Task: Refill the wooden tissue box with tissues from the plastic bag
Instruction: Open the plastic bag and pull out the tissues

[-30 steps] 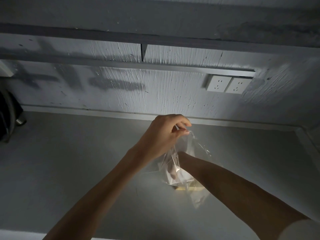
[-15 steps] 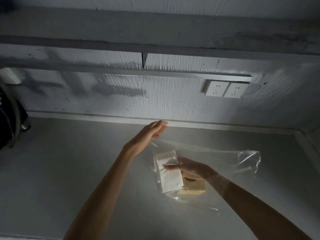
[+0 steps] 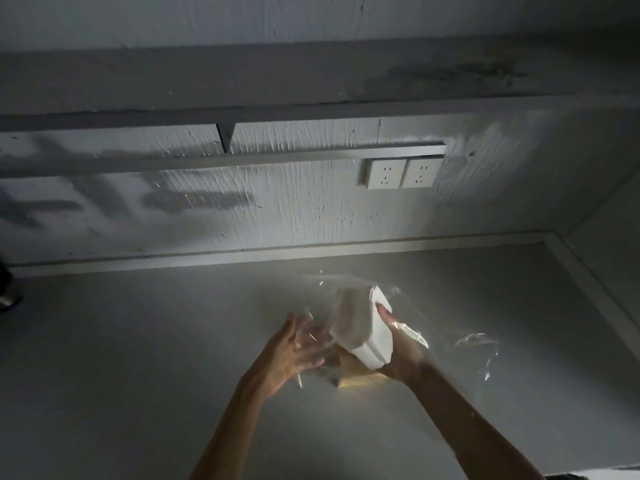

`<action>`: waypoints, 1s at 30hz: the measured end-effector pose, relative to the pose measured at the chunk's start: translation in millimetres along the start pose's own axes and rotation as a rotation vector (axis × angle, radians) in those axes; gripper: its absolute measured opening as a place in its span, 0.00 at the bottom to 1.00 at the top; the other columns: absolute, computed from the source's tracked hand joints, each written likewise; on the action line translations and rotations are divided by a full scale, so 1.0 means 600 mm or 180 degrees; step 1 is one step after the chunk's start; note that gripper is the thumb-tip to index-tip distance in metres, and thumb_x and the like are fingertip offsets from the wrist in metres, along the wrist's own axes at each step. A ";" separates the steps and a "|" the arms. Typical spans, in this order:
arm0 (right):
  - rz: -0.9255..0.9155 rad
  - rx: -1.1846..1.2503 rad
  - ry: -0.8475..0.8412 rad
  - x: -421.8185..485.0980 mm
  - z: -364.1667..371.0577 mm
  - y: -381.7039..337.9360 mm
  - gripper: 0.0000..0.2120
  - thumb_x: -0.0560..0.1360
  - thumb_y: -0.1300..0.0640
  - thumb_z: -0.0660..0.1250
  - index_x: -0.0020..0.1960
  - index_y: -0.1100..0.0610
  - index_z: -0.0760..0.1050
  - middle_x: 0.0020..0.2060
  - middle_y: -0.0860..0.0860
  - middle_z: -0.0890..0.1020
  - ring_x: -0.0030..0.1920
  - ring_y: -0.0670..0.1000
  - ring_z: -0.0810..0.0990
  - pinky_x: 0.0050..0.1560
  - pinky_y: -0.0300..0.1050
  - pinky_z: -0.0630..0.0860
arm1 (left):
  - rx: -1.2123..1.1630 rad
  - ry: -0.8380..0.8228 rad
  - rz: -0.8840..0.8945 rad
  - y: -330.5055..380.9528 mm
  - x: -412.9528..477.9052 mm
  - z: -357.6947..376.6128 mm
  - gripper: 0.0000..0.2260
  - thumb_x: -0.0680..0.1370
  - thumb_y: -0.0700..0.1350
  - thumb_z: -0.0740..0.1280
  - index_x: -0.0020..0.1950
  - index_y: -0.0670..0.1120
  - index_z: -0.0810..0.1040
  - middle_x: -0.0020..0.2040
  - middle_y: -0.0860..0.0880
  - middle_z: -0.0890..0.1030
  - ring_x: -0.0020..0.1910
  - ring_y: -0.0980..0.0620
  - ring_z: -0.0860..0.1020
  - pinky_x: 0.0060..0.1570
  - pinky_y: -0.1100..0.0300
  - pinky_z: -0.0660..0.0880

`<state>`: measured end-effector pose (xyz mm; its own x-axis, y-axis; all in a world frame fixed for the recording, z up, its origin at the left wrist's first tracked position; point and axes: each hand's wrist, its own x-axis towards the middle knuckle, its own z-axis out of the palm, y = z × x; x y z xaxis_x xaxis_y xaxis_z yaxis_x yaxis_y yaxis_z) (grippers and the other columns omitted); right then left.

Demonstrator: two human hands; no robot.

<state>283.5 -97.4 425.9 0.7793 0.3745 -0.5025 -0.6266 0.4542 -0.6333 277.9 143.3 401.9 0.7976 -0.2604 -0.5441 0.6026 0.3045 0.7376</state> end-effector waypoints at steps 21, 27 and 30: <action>0.0064 -0.0279 0.0578 -0.055 -0.125 0.000 0.24 0.79 0.52 0.68 0.70 0.64 0.71 0.54 0.63 0.80 0.52 0.62 0.81 0.60 0.61 0.78 | -0.0068 0.1913 0.0415 -0.082 0.001 -0.247 0.10 0.81 0.49 0.64 0.58 0.45 0.77 0.42 0.47 0.83 0.32 0.54 0.80 0.31 0.62 0.76; 0.0031 -0.0002 0.0803 -0.037 -0.140 0.038 0.22 0.80 0.52 0.66 0.69 0.63 0.72 0.55 0.62 0.82 0.51 0.59 0.83 0.59 0.57 0.79 | -0.1094 0.2300 -0.0041 -0.147 0.026 -0.305 0.14 0.85 0.51 0.53 0.54 0.47 0.76 0.41 0.44 0.77 0.29 0.50 0.83 0.30 0.57 0.82; 0.0021 -0.0189 0.0685 -0.015 -0.137 0.053 0.21 0.80 0.53 0.66 0.69 0.62 0.72 0.58 0.64 0.81 0.54 0.61 0.82 0.59 0.59 0.78 | -0.1217 0.2454 -0.0100 -0.163 0.059 -0.260 0.18 0.85 0.54 0.52 0.70 0.46 0.67 0.53 0.37 0.78 0.48 0.40 0.80 0.48 0.42 0.81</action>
<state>257.3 -152.9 362.2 0.7632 0.1932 -0.6166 -0.6350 0.4017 -0.6599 251.0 247.3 248.1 0.4921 0.3789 -0.7838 0.4819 0.6312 0.6077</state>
